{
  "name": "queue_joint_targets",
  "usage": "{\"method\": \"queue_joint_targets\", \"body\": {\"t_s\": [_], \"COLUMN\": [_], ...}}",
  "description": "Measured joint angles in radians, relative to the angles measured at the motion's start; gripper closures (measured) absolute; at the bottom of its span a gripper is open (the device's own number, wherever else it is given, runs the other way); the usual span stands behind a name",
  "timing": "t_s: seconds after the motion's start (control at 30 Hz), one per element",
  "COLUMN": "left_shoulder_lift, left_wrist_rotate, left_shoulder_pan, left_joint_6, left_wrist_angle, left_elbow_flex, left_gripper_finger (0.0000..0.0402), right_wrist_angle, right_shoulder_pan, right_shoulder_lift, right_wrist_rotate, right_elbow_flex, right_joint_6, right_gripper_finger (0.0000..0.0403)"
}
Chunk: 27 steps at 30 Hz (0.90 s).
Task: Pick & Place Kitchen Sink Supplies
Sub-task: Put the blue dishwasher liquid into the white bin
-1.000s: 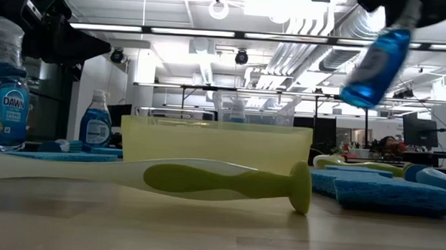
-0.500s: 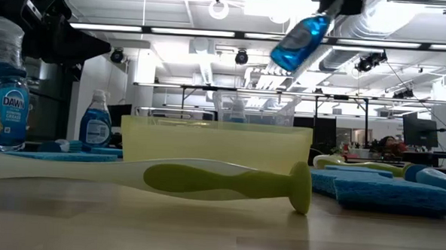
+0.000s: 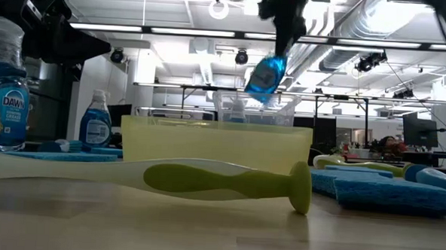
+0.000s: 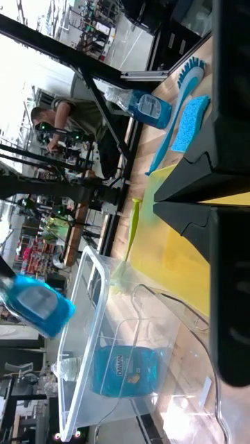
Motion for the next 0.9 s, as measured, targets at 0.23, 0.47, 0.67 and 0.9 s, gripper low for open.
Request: {"method": "queue_joint_targets", "body": {"t_s": [0.23,0.47,0.67,0.9], "left_shoulder_lift": [0.000,0.000,0.000,0.000], "left_wrist_rotate": [0.000,0.000,0.000,0.000], "left_shoulder_pan": [0.000,0.000,0.000,0.000], "left_joint_6": [0.000,0.000,0.000,0.000], "left_wrist_angle": [0.000,0.000,0.000,0.000], "left_elbow_flex": [0.000,0.000,0.000,0.000], "left_gripper_finger": [0.0400,0.0400,0.0400,0.0400], "right_wrist_angle": [-0.028,-0.030,-0.028,-0.027], "right_shoulder_pan": [-0.034,-0.060,-0.067,-0.102], "right_shoulder_lift": [0.149,0.185,0.186,0.226], "right_wrist_rotate": [0.005,-0.044,-0.053,-0.048], "right_elbow_flex": [0.101,0.087,0.073,0.073], "right_joint_6": [0.076,0.270,0.350,0.408], "right_gripper_finger": [0.0259,0.0259,0.0259,0.0258]}}
